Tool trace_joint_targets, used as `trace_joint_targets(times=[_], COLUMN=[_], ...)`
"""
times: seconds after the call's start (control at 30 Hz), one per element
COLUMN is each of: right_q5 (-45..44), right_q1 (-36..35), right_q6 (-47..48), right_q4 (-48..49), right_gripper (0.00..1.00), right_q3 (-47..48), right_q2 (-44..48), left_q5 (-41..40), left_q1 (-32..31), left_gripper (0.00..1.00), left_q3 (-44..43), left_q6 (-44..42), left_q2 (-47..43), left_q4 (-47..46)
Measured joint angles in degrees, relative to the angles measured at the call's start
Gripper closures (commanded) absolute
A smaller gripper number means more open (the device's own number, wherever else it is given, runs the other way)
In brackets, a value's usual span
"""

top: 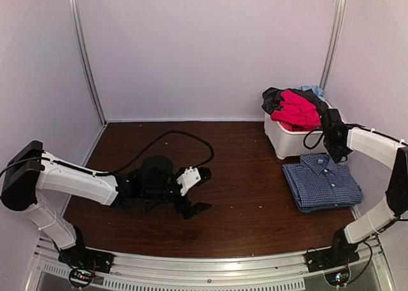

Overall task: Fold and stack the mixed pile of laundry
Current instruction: Place the square-folded shirt at the corner of the board, then reset both arms

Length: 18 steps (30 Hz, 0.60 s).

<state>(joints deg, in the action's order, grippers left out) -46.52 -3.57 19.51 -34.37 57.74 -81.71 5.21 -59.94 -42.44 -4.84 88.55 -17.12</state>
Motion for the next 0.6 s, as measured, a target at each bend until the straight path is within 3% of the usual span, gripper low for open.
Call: trace_joint_targets(times=[0.17, 0.4, 0.6], right_q5=[1.01, 11.85, 25.53], right_q1=[0.13, 0.13, 0.13], right_q6=[-1.95, -5.73, -12.55], right_q4=[0.57, 2.01, 2.99], right_gripper=[0.02, 0.00, 0.00], right_q3=[2.51, 7.85, 14.23], right_q2=[6.05, 17.25, 17.99], left_q5=[0.35, -2.03, -2.60], left_q1=[1.99, 10.03, 21.24], left_gripper=[0.02, 0.02, 0.02], left_q3=[0.09, -2.58, -17.20], left_q6=[1.70, 9.49, 19.19], left_q2=[0.00, -0.37, -0.13], left_q4=[-0.04, 4.09, 15.98])
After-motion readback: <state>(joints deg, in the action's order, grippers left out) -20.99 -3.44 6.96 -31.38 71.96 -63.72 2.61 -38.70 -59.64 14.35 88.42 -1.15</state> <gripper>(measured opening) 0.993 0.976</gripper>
